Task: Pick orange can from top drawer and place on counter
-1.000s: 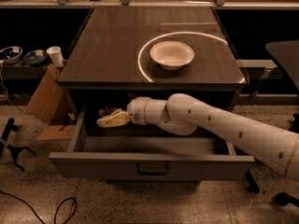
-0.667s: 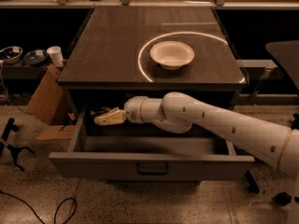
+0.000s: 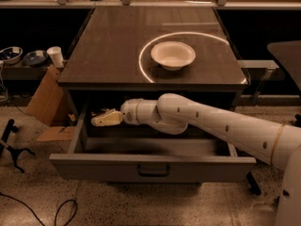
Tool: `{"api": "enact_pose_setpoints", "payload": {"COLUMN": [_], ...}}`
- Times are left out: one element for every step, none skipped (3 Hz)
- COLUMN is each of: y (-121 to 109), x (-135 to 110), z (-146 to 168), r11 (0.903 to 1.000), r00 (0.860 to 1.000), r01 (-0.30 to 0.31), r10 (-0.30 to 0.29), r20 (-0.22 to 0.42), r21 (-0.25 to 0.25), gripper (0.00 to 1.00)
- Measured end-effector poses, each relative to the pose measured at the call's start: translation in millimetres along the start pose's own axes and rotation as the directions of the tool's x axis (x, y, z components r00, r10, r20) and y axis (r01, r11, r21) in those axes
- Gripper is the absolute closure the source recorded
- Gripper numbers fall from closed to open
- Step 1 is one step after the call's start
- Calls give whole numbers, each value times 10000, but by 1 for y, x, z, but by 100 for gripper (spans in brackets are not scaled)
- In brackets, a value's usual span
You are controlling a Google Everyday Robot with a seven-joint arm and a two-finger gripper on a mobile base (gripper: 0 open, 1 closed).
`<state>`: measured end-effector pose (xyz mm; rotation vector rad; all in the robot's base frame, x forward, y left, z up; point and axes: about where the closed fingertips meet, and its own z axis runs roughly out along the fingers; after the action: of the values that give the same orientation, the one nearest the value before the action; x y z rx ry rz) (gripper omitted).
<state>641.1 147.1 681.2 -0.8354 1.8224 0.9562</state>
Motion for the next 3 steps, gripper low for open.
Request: {"api": "enact_pose_setpoints", "payload": {"y": [3, 4, -1], "x": [11, 18, 25], "z": [14, 24, 35], "r11": [9997, 9993, 9990], "r00": [9997, 9993, 9990], "r01": [-250, -377, -434], "r10": [250, 377, 433], "r20": [30, 76, 79], "r21": [-2, 0, 90], "gripper": [0, 0, 0]}}
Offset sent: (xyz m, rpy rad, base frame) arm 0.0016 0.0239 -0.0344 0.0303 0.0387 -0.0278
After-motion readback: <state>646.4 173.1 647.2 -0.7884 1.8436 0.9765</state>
